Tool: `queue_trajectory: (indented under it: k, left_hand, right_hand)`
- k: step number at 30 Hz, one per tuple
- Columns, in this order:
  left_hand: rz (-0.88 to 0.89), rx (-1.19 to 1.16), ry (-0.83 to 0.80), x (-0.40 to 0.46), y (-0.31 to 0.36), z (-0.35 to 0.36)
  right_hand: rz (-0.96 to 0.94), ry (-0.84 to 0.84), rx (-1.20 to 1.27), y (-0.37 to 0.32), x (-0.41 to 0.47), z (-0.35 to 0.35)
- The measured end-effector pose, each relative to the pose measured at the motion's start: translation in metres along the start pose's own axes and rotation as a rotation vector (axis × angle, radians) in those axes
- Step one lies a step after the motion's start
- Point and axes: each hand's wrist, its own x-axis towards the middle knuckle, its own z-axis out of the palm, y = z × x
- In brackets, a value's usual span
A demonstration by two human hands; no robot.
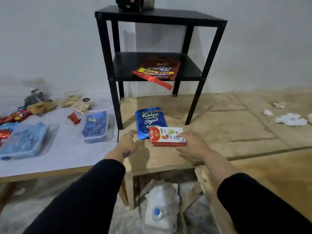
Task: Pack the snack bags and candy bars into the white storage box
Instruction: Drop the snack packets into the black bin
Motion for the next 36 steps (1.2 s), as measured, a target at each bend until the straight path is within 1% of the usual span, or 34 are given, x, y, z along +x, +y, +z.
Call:
queue_trajectory:
  k: [3, 5, 10, 13, 16, 19, 22, 27, 30, 32, 34, 36]
  left_hand:
    - [-0.051, 0.003, 0.043, 0.033, -0.002, 0.015]
    - [-0.066, 0.031, 0.052, 0.055, -0.004, 0.025]
    - [-0.124, 0.089, 0.100, 0.096, 0.003, 0.042]
    - [-0.162, 0.184, 0.103, 0.109, 0.007, 0.051]
    - [-0.193, 0.291, 0.098, 0.113, 0.011, 0.058]
    - [-0.200, 0.309, 0.119, 0.113, 0.014, 0.064]
    - [-0.166, 0.197, 0.152, 0.115, 0.013, 0.066]
    - [-0.224, -0.187, 0.231, 0.104, 0.003, 0.064]
    - [-0.264, -0.437, 0.239, 0.081, -0.005, 0.061]
    - [-0.275, -0.560, 0.268, 0.060, -0.014, 0.057]
    - [-0.285, -0.595, 0.303, 0.032, -0.022, 0.051]
    - [-0.299, -0.556, 0.359, 0.001, -0.034, 0.045]
  right_hand:
    - [-0.003, -0.001, -0.028, 0.017, 0.029, 0.012]
    - [-0.040, -0.047, -0.012, 0.028, 0.048, 0.021]
    - [-0.133, -0.100, -0.004, 0.047, 0.086, 0.033]
    - [-0.150, -0.148, 0.027, 0.055, 0.092, 0.032]
    - [-0.129, -0.100, 0.071, 0.071, 0.093, 0.025]
    - [-0.051, -0.059, 0.082, 0.086, 0.089, 0.018]
    - [0.013, -0.021, 0.104, 0.096, 0.082, 0.016]
    - [0.032, 0.011, 0.140, 0.094, 0.072, 0.016]
    - [0.021, 0.026, 0.143, 0.080, 0.065, 0.014]
    - [0.026, 0.040, 0.141, 0.068, 0.057, 0.014]
    - [0.033, 0.048, 0.135, 0.053, 0.045, 0.017]
    - [0.031, 0.033, 0.113, 0.035, 0.030, 0.023]
